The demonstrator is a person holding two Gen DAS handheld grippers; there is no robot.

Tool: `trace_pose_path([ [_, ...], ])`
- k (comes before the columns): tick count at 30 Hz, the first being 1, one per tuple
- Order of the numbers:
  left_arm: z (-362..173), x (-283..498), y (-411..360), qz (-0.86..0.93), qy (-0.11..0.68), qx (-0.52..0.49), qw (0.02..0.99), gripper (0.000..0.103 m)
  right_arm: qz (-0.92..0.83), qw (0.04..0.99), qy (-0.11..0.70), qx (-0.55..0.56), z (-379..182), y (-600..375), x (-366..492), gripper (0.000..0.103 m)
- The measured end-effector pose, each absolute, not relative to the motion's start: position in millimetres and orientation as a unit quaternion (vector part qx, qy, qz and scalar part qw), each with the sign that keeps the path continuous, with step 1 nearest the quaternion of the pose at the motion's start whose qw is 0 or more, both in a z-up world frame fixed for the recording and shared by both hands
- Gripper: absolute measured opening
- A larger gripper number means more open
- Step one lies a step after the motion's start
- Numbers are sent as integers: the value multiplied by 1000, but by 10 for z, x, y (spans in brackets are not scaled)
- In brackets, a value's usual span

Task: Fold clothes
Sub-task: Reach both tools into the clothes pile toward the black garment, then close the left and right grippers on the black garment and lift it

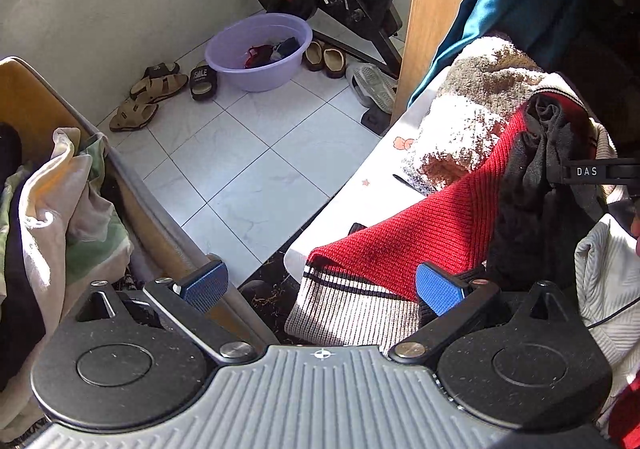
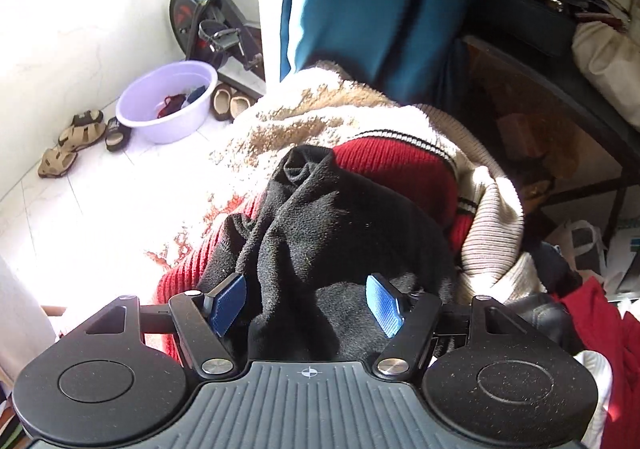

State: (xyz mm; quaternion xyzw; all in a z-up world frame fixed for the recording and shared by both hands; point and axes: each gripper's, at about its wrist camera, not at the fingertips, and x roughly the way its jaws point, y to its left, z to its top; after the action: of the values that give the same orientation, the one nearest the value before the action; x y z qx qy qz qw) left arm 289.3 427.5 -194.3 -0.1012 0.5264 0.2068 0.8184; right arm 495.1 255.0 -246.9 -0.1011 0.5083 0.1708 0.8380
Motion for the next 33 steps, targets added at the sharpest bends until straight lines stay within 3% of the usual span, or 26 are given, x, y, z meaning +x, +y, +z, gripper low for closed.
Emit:
trace_pose_path([
  [1, -1967, 2884, 4302, 206, 529, -104, 817, 102, 159, 829, 526, -106, -2572, 2578, 5003, 56],
  [2, -1982, 2884, 4314, 206, 530, -105, 816, 102, 154, 832, 523, -97, -2514, 2500, 5001, 40],
  [4, -2011, 2886, 4325, 200, 531, -108, 816, 102, 144, 844, 511, -77, -2350, 2311, 4978, 23],
  [5, -2029, 2903, 4320, 193, 532, -110, 817, 102, 139, 849, 505, -66, -2267, 2216, 4967, 10],
  [15, -2073, 3480, 3881, 84, 521, -64, 847, 102, 81, 902, 422, 47, -1339, 1187, 4806, 7],
  [21, -1980, 3799, 3399, 8, 500, 19, 866, 102, 44, 937, 326, 116, -577, 482, 4523, 6],
  [27, -2066, 3918, 2933, -57, 490, 81, 866, 102, 19, 949, 282, 140, -108, 6, 4252, 6],
  [33, -2266, 3928, 2539, -130, 484, 134, 855, 102, -32, 945, 282, 162, -124, -309, 3957, 4],
])
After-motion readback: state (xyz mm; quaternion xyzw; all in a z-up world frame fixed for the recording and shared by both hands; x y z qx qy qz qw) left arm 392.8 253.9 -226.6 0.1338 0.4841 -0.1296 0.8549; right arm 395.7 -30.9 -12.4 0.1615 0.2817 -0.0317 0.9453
